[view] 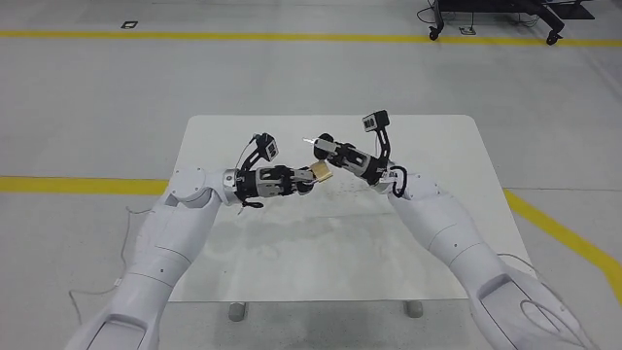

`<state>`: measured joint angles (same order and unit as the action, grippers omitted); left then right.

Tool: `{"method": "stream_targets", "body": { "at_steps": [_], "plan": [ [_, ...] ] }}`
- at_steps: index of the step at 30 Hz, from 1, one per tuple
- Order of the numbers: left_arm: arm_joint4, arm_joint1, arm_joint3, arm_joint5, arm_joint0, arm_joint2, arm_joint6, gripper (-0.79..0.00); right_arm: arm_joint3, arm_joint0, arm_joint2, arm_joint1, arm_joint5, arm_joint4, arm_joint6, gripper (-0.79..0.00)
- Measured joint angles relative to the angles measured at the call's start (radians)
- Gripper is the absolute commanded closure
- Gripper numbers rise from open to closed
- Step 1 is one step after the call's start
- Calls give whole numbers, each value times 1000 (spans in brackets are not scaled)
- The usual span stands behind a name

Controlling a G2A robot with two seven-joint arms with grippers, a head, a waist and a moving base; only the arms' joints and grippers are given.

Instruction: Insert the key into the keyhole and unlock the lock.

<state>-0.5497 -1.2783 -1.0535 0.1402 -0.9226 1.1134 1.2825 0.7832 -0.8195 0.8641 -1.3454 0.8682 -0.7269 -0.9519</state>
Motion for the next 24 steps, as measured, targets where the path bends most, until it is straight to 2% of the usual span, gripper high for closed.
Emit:
{"method": "stream_targets", "body": {
  "at_steps": [8, 13, 21, 24],
  "plan": [
    [-47, -4, 30, -40, 6, 19, -139, 0, 97, -50, 36, 34, -32, 13, -32, 0],
    [-49, -2, 32, -27, 1, 33, -202, 0, 128, -71, 86, 61, -26, 28, -26, 0],
    [-45, -2, 32, -30, -1, 31, -204, 0, 129, -72, 91, 63, -24, 32, -24, 0],
    [54, 3, -5, -87, -8, 8, -292, 0, 129, -72, 91, 63, -24, 32, -24, 0]
  ]
}}
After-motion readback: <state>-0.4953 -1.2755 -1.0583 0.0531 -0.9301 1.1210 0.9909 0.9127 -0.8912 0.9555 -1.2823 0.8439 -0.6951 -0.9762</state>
